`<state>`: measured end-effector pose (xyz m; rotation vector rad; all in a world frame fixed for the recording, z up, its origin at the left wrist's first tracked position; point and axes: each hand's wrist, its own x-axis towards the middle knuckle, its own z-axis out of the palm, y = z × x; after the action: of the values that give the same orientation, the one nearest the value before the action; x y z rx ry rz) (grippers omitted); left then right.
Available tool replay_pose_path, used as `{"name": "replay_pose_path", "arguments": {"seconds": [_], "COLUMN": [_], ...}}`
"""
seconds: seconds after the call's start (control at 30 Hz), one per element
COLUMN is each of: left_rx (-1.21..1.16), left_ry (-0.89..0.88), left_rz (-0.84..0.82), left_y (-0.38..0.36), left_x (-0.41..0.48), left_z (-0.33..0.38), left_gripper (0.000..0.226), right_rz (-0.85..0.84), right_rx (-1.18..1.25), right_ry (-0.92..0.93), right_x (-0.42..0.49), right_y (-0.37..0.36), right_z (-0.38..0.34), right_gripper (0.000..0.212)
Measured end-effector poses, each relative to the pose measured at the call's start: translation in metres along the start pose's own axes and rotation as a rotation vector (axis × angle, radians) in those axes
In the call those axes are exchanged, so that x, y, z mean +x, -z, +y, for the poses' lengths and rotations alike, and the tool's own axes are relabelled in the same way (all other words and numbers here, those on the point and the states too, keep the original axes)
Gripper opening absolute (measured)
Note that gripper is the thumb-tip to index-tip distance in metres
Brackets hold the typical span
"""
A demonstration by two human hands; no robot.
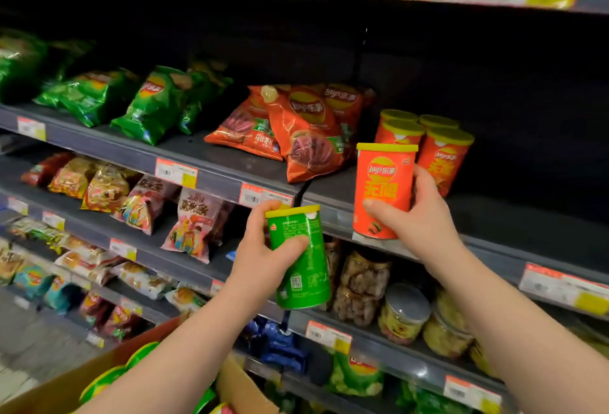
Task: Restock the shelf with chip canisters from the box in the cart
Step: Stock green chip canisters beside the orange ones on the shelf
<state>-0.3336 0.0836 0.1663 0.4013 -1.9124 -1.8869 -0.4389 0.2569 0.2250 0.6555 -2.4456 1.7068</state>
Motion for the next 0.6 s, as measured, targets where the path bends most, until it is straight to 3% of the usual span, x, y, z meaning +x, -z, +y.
{"name": "replay_pose_path", "arguments": {"seconds": [0.1,0.2,0.6], "left_rx": [0.0,-0.013,-0.022], "left_ry": [-0.016,-0.035,-0.068], "left_rz": [-0.02,-0.023,-0.064], "left_y": [-0.011,-0.019,-0.033], "left_x": [0.004,0.007,0.011], "left_z": [0.007,0.011,0.019], "left_gripper": [0.048,0.049,0.05], "right_rz": [0.091,0.165,0.184], "right_rx": [-0.013,-0.023,-0.224], "right_ry": [-0.021,-0.022,-0.074], "right_x": [0.018,0.032,0.052], "right_y": [0.017,0.029,0.033], "right_z": [0.008,0.016,0.047], "right_gripper": [0.059,0.073,0.097]}}
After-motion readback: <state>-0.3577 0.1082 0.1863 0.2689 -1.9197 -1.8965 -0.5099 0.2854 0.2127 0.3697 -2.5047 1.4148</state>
